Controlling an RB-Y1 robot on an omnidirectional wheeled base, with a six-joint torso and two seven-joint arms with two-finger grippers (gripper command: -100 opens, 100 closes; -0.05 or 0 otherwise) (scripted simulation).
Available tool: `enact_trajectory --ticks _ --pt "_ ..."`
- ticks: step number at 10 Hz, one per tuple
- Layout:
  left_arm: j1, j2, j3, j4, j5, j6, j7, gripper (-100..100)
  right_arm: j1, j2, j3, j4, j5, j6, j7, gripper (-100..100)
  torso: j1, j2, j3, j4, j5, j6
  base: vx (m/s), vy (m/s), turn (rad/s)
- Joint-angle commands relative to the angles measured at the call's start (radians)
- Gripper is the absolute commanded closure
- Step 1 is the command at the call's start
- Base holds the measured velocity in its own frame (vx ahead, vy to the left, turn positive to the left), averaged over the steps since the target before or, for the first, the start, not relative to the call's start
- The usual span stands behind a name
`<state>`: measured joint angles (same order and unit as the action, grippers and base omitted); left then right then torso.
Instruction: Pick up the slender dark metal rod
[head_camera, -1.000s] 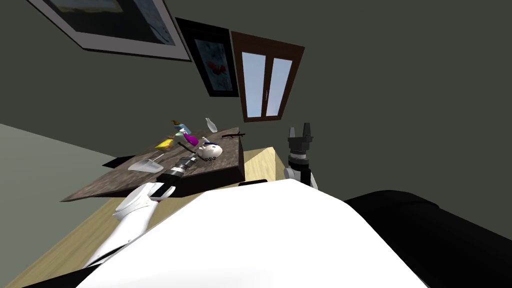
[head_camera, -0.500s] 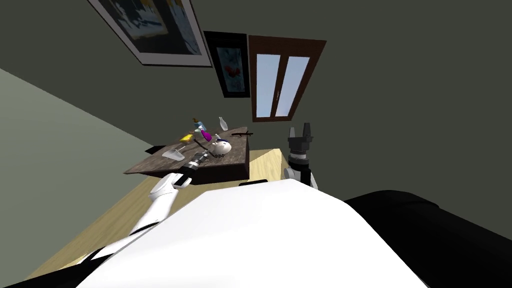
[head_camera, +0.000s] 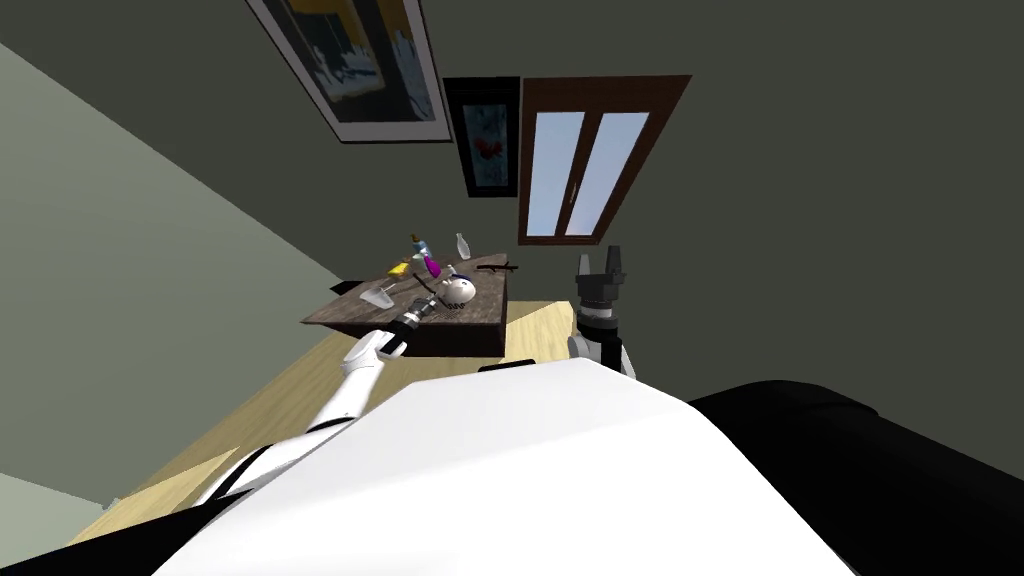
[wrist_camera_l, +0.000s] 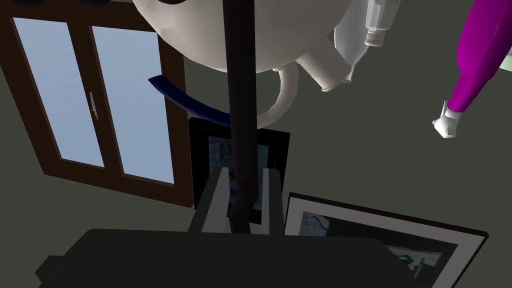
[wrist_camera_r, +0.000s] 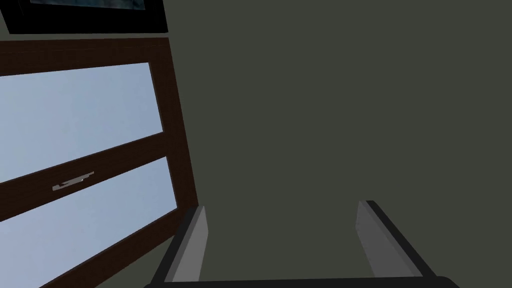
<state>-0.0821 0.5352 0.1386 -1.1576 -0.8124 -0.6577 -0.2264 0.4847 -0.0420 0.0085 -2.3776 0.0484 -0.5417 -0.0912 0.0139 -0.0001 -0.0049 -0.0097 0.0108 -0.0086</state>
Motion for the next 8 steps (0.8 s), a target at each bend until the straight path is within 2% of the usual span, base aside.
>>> enact_trajectory --ticks 1,2,3,4,5,6,7,8 --pt "-0.042 -0.002 -0.041 0.024 -0.005 0.004 0.002 100 0.0 0.0 0.0 0.0 0.0 0.0 0.0 0 0.0 0.0 0.0 0.0 0.0 0.0 -0.003 0.035 0.189" --pt "-0.07 -0.026 -0.078 0.036 -0.022 0.025 0.003 100 0.0 0.0 0.0 0.0 0.0 0.0 0.0 0 0.0 0.0 0.0 0.0 0.0 0.002 -0.008 0.065 0.322" --pt "-0.098 -0.026 -0.102 0.036 -0.022 0.025 0.003 100 0.0 0.0 0.0 0.0 0.0 0.0 0.0 0 0.002 0.0 -0.001 -0.001 0.001 -0.001 -0.001 0.053 0.176" --pt "-0.125 -0.051 -0.134 0.048 -0.039 0.045 0.004 100 0.0 0.0 0.0 0.0 0.0 0.0 0.0 0 0.003 0.0 -0.001 -0.002 0.001 0.0 0.001 0.07 0.317" --pt "-0.147 -0.051 -0.163 0.048 -0.039 0.045 0.004 100 0.0 0.0 0.0 0.0 0.0 0.0 0.0 0 0.004 -0.001 -0.001 -0.002 0.001 -0.002 -0.002 0.059 0.195" --pt "-0.179 -0.075 -0.191 0.06 -0.055 0.066 0.005 100 0.0 0.0 0.0 0.0 0.0 0.0 0.0 0 0.004 -0.001 -0.002 -0.002 0.001 0.001 -0.007 0.071 0.332" --pt "-0.21 -0.075 -0.218 0.06 -0.055 0.066 0.005 100 0.0 0.0 0.0 0.0 0.0 0.0 0.0 0 0.004 -0.002 -0.002 -0.002 0.001 0.0 0.0 0.054 0.183" --pt "-0.24 -0.1 -0.253 0.072 -0.072 0.087 0.007 100 0.0 0.0 0.0 0.0 0.0 0.0 0.0 0 0.003 -0.002 -0.002 -0.002 0.0 0.001 0.01 0.062 0.308"
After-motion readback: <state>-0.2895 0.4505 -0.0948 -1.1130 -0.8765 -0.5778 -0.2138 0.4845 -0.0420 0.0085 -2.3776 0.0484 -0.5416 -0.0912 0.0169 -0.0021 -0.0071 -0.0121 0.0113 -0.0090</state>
